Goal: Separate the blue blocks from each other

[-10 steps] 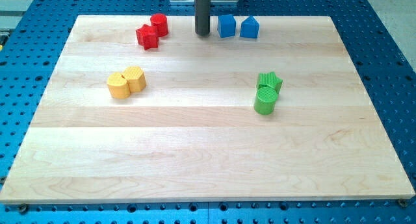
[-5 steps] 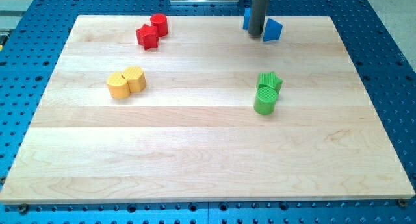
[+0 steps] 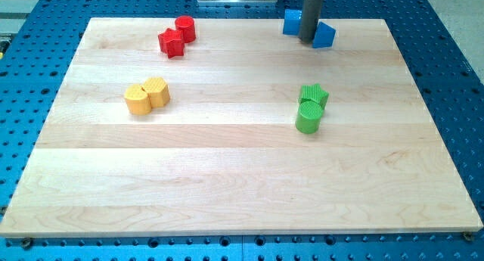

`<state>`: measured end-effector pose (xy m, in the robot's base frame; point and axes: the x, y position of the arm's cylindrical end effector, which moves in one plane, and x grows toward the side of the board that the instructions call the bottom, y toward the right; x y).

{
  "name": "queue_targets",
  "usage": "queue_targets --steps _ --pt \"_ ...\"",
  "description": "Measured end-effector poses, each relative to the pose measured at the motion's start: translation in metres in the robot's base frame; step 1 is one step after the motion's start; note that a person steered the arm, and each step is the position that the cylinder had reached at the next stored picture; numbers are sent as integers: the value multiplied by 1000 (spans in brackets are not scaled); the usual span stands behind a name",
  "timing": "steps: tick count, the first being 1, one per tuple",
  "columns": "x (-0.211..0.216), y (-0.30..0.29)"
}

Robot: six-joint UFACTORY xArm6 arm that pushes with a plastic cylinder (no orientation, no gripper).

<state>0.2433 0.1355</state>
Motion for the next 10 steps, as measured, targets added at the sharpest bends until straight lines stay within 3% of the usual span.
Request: queue_targets --steps 10 --pt "0 85"
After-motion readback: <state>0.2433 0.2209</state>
